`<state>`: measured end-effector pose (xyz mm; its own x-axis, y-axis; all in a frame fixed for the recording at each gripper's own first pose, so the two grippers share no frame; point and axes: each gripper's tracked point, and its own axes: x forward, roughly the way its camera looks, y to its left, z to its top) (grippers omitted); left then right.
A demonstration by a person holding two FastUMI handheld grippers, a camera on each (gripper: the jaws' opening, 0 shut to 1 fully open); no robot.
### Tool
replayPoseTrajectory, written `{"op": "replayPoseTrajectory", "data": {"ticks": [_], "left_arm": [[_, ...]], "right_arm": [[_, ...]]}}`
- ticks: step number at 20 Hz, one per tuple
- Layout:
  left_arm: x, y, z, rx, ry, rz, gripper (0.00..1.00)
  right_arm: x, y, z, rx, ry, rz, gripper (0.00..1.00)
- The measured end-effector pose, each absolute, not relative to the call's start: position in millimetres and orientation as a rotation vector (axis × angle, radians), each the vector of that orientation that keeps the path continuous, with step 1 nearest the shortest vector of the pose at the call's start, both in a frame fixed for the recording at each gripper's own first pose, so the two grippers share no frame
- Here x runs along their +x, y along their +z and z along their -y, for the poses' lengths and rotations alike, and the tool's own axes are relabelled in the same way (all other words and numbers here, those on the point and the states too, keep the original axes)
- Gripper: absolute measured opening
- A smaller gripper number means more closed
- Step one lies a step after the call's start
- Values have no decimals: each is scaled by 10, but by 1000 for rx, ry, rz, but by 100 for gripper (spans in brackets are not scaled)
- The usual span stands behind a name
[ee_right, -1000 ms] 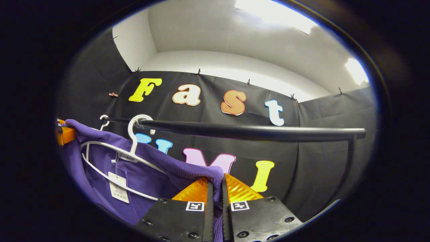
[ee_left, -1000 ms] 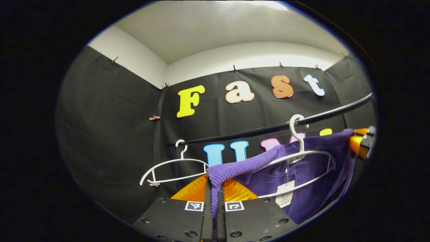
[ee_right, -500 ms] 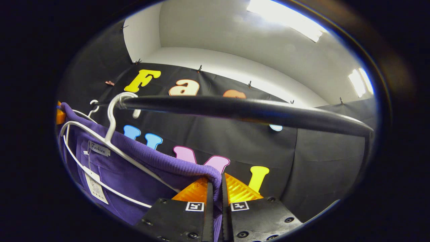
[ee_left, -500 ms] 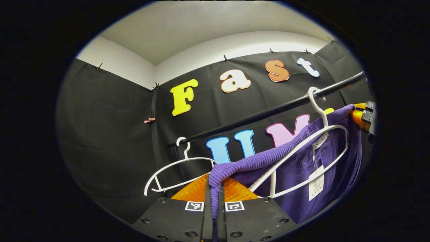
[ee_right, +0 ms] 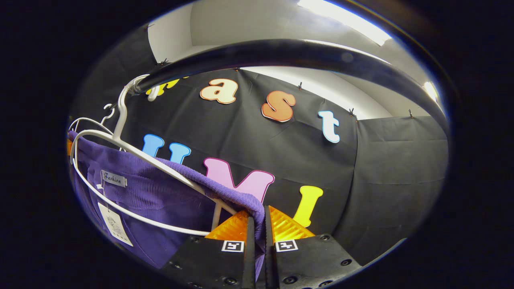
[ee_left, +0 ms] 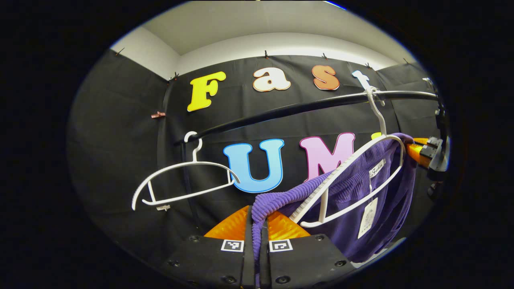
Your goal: Grasp the clothes on the hanger with both hands and then place them into the laundry hamper below.
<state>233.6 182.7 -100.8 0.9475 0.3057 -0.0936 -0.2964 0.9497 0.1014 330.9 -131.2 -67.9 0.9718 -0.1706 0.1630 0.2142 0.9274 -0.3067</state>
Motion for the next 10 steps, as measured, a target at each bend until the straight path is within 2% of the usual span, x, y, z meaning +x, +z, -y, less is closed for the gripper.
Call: {"op": "replayPoseTrajectory", "data": {"ticks": [3, 6, 10], "left_arm": [[2367, -1062, -1951, 95, 330, -114, 9], [2196, -1534, -2105, 21, 358, -233, 8], [2288, -1770, -1722, 60, 318, -250, 8]], "right_arm": [[3283, -556, 1176, -354, -156, 172, 13], [3174, -436, 822, -323, -60, 209, 13], [3212, -412, 1009, -413, -121, 234, 13]]}}
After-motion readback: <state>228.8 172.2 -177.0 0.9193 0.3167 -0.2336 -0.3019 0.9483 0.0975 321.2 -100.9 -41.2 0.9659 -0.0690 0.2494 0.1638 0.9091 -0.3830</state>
